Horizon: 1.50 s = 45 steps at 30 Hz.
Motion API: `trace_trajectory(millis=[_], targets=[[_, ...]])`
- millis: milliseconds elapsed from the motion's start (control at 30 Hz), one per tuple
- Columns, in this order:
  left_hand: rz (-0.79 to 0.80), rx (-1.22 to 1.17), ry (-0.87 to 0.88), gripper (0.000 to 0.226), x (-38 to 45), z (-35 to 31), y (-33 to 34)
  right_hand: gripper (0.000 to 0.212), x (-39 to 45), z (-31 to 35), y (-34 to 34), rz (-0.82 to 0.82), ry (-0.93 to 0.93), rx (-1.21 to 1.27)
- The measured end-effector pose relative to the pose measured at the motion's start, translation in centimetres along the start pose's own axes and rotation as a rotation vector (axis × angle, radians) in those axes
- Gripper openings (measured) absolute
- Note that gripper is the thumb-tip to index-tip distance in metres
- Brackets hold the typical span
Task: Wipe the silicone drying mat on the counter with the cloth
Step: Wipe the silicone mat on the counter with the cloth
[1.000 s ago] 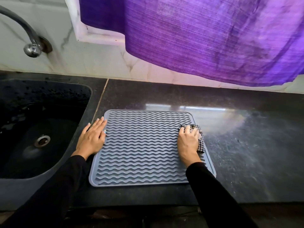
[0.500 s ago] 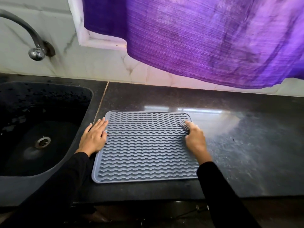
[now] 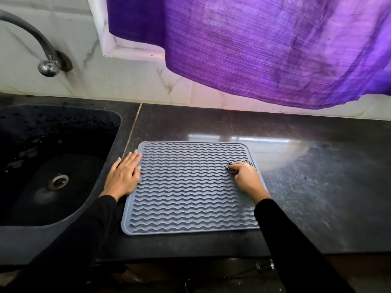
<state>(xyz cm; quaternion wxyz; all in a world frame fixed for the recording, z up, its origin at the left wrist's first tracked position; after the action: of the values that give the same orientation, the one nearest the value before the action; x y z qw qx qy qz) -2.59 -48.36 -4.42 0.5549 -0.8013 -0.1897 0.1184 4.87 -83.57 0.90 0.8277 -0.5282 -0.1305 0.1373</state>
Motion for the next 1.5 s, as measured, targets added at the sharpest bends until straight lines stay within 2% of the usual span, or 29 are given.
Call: trace_trajectory(millis=[67,100,167,267,367,500,633,667,733,800,833,900,967,1000,1100,1267,1400,1500], targets=[[0.009,-0.005,-0.01,0.049,0.0,-0.1,-0.1,0.042,0.3,-0.2,-1.7,-0.106,0.186,0.257],[0.009,-0.008,-0.012,0.049,-0.1,-0.2,-0.1,0.046,0.3,0.2,-2.0,-0.171,0.222,0.297],[0.003,-0.009,-0.011,0.049,-0.1,-0.1,-0.2,0.049,-0.2,2.0,-1.3,-0.213,0.161,0.275],[-0.001,-0.011,-0.009,0.049,0.0,0.0,-0.1,0.038,-1.2,4.1,2.0,-0.111,-0.003,-0.015],[-0.007,-0.014,0.004,0.049,0.2,0.1,0.1,0.035,-1.2,4.6,3.7,-0.011,-0.033,-0.34],[-0.008,-0.011,0.017,0.049,0.4,0.3,0.4,0.032,-0.6,5.0,4.0,0.04,0.002,-0.412],[-0.001,-0.01,0.014,0.049,0.3,0.3,0.3,0.024,-0.6,4.8,3.9,0.035,-0.07,-0.421],[0.0,-0.011,0.013,0.049,0.2,0.3,0.3,0.022,-0.7,4.8,3.3,-0.004,-0.116,-0.382],[0.005,-0.008,0.01,0.049,0.1,0.2,0.1,0.025,-0.3,4.0,1.8,-0.073,-0.133,-0.131],[0.005,-0.003,0.017,0.049,0.1,0.3,0.1,0.033,0.4,2.5,-0.4,-0.118,0.038,0.259],[0.003,-0.003,0.019,0.05,0.0,0.3,0.1,0.037,0.6,2.1,-1.6,-0.196,0.156,0.47],[0.007,-0.005,0.021,0.056,0.0,0.3,0.2,0.043,0.8,0.7,-2.8,-0.392,0.338,0.603],[0.005,-0.003,0.019,0.06,0.0,0.3,0.2,0.045,0.4,2.0,-3.0,-0.402,0.335,0.417],[0.006,-0.002,0.02,0.061,0.0,0.3,0.3,0.045,0.2,2.8,-2.5,-0.388,0.272,0.32],[-0.001,-0.005,0.022,0.061,0.1,0.4,0.3,0.041,-0.5,5.2,0.5,-0.3,0.096,0.175],[-0.003,-0.021,0.024,0.06,0.2,0.3,0.2,0.043,-1.1,6.0,4.7,-0.139,-0.029,-0.302],[-0.004,-0.022,0.022,0.059,0.0,0.2,0.2,0.046,-0.7,5.6,5.5,-0.072,-0.025,-0.445],[-0.007,-0.015,0.021,0.059,-0.1,0.1,0.1,0.045,-0.8,6.0,5.6,-0.006,-0.091,-0.479]])
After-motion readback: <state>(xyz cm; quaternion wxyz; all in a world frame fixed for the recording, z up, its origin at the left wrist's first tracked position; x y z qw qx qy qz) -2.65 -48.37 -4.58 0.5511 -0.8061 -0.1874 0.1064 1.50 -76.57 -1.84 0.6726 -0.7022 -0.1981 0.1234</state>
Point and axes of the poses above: each hand's wrist, its own x-axis towards the middle knuckle, its own y-axis out of the palm, z = x × y, the point moved 4 cm from there along x, towards the middle knuckle, and after that the axes turned 15 degrees about -y, right-handed, at the moved point
